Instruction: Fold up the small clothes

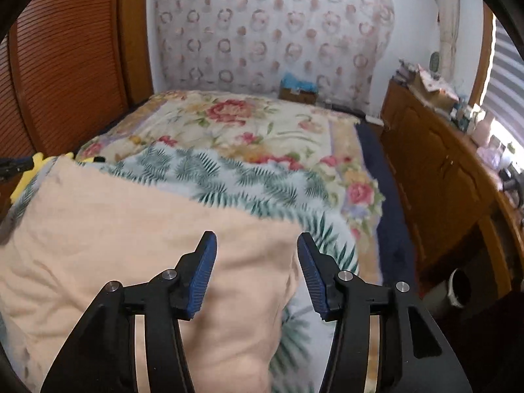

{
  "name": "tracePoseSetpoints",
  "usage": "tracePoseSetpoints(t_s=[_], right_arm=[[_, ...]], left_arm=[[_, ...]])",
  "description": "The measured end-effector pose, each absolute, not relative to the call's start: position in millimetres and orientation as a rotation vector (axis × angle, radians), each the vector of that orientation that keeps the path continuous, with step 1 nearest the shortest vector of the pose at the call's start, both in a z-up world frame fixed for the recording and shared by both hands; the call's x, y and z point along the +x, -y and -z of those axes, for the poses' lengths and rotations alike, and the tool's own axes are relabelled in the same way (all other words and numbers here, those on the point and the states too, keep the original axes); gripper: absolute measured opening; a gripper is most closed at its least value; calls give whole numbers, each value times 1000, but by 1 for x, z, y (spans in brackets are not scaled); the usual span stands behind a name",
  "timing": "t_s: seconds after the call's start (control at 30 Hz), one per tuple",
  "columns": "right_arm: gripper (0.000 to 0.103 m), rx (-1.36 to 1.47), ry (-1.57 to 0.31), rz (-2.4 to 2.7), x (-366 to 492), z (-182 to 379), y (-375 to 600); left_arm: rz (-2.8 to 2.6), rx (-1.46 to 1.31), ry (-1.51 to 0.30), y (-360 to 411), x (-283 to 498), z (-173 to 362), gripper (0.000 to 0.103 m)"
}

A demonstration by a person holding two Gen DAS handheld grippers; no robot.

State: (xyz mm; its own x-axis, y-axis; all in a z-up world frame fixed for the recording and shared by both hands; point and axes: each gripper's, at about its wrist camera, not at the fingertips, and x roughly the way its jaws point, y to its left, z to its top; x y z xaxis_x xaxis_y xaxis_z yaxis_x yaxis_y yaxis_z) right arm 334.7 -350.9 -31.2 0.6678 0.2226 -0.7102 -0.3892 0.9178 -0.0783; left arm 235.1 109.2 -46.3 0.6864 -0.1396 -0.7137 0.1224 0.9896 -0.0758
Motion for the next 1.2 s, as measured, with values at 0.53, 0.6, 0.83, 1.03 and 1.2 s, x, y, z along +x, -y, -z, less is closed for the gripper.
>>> tracePoseSetpoints(t_s=[0.53,0.6,0.83,1.03,1.2], right_arm=[[64,-272,-786,-424,196,76,346],[64,-253,-794,-414,186,81,355],[64,-188,-844,-408,148,88,380],[64,-190,-884,-425,126,102,378],[18,-215,-856,-458,112,108,373]], left_arm=[[183,-109,-850,-102,90,70,26],[185,-122,-859,-100,85,78,26],[182,-131,-887,-99,80,99,26],[149,-101,-856,-94,76,101,27],[125,-95,-847,-93,76,102,27]])
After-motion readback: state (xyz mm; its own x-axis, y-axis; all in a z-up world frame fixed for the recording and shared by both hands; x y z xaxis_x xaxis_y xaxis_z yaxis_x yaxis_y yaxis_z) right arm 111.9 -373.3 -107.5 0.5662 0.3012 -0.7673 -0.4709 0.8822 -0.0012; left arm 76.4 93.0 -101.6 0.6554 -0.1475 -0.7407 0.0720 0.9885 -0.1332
